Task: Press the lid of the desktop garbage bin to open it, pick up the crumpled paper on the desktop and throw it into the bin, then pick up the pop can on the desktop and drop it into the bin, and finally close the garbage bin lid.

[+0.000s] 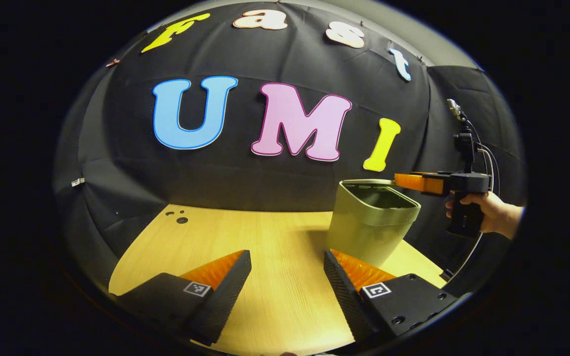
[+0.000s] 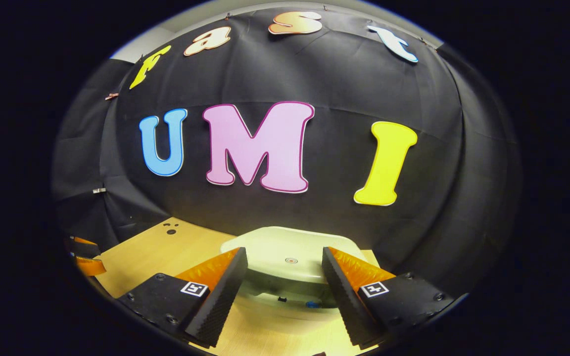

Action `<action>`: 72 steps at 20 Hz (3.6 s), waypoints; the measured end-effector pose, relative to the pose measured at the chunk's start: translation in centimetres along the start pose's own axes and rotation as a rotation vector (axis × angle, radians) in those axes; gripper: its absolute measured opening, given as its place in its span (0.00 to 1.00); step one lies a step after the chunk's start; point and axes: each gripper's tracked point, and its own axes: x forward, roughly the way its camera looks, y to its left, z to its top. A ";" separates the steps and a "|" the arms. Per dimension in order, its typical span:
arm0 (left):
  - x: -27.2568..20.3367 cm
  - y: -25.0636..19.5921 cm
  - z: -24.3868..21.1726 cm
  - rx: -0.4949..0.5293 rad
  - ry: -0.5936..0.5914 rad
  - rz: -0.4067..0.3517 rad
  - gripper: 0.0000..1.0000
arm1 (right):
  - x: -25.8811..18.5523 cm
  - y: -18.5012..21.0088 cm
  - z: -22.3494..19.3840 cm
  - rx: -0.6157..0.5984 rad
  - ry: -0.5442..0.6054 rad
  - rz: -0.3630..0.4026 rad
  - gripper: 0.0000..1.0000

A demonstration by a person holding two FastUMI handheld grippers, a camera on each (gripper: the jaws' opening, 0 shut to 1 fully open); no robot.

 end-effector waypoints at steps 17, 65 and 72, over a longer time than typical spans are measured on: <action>-0.1 0.6 -0.5 -0.007 0.016 0.011 0.95 | 0.8 0.4 -4.6 0.064 0.122 0.014 0.96; -1.5 1.8 0.5 -0.011 -0.011 -0.019 0.95 | -11.2 10.1 -3.6 0.096 -0.002 0.144 0.97; -2.4 -0.2 1.1 -0.013 -0.019 -0.010 0.95 | -12.1 10.6 -3.6 0.068 0.003 0.203 0.97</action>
